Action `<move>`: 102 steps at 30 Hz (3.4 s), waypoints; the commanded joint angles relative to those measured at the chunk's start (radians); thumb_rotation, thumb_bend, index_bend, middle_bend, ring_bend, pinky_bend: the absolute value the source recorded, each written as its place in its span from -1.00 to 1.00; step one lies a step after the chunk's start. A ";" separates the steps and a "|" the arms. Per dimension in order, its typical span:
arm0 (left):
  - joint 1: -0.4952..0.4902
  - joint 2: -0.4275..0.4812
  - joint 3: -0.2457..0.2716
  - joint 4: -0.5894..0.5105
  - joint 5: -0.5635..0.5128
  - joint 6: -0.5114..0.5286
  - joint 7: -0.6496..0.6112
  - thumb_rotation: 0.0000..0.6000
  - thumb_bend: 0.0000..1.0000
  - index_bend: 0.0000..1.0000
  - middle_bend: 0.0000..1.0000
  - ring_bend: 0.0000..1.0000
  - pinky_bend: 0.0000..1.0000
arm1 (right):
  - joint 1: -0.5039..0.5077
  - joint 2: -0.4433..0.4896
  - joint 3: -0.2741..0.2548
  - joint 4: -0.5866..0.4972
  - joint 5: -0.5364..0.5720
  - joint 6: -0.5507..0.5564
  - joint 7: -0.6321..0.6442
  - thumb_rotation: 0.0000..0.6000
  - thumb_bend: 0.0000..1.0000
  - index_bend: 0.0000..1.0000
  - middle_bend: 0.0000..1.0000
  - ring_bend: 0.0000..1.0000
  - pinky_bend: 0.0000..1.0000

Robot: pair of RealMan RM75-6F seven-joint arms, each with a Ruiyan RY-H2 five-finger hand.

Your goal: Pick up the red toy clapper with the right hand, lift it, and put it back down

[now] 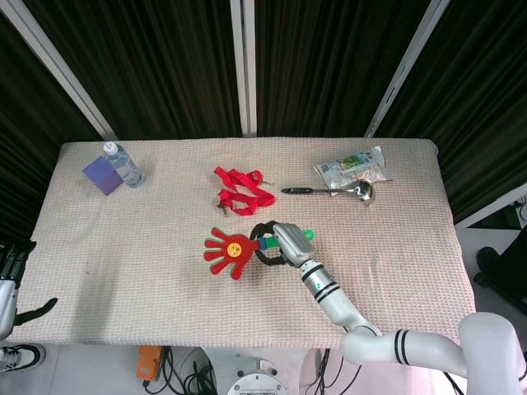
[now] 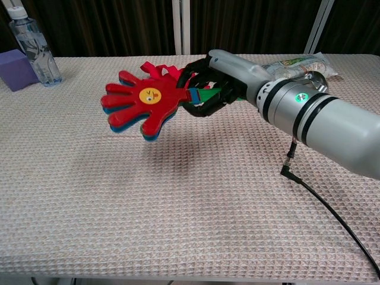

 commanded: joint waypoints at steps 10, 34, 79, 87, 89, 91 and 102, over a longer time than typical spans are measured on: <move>-0.006 -0.001 -0.003 -0.009 0.002 -0.005 0.012 1.00 -0.82 -0.85 -0.87 -1.00 -0.92 | -0.155 0.215 0.165 -0.251 0.023 -0.040 0.575 1.00 -0.06 0.84 0.27 0.38 0.98; -0.013 -0.003 -0.004 -0.010 -0.003 -0.019 0.012 1.00 -0.82 -0.85 -0.87 -1.00 -0.92 | -0.087 0.278 0.047 -0.156 -0.022 0.043 -0.627 1.00 -0.09 0.87 0.34 0.44 0.98; -0.017 -0.008 -0.003 -0.010 -0.007 -0.026 0.013 1.00 -0.82 -0.85 -0.87 -1.00 -0.92 | -0.185 0.333 0.281 -0.030 -0.316 -0.144 0.811 1.00 -0.11 0.88 0.38 0.45 0.98; -0.019 -0.008 -0.003 -0.012 -0.006 -0.027 0.016 1.00 -0.82 -0.85 -0.87 -1.00 -0.92 | -0.137 0.298 0.142 0.067 -0.387 -0.055 0.219 1.00 -0.11 0.87 0.36 0.42 0.98; -0.020 -0.007 -0.004 -0.012 -0.008 -0.029 0.017 1.00 -0.82 -0.85 -0.87 -1.00 -0.92 | -0.125 0.320 0.113 0.069 -0.378 -0.081 0.062 1.00 -0.11 0.87 0.34 0.42 0.98; -0.021 -0.008 -0.005 -0.011 -0.010 -0.031 0.016 1.00 -0.82 -0.85 -0.87 -1.00 -0.92 | -0.118 0.341 0.096 0.051 -0.342 -0.105 -0.092 1.00 -0.11 0.86 0.30 0.41 0.98; -0.022 -0.005 -0.004 -0.016 -0.009 -0.032 0.020 1.00 -0.82 -0.85 -0.87 -1.00 -0.92 | -0.107 0.368 0.078 -0.062 -0.140 -0.082 -0.377 1.00 -0.11 0.85 0.26 0.40 0.98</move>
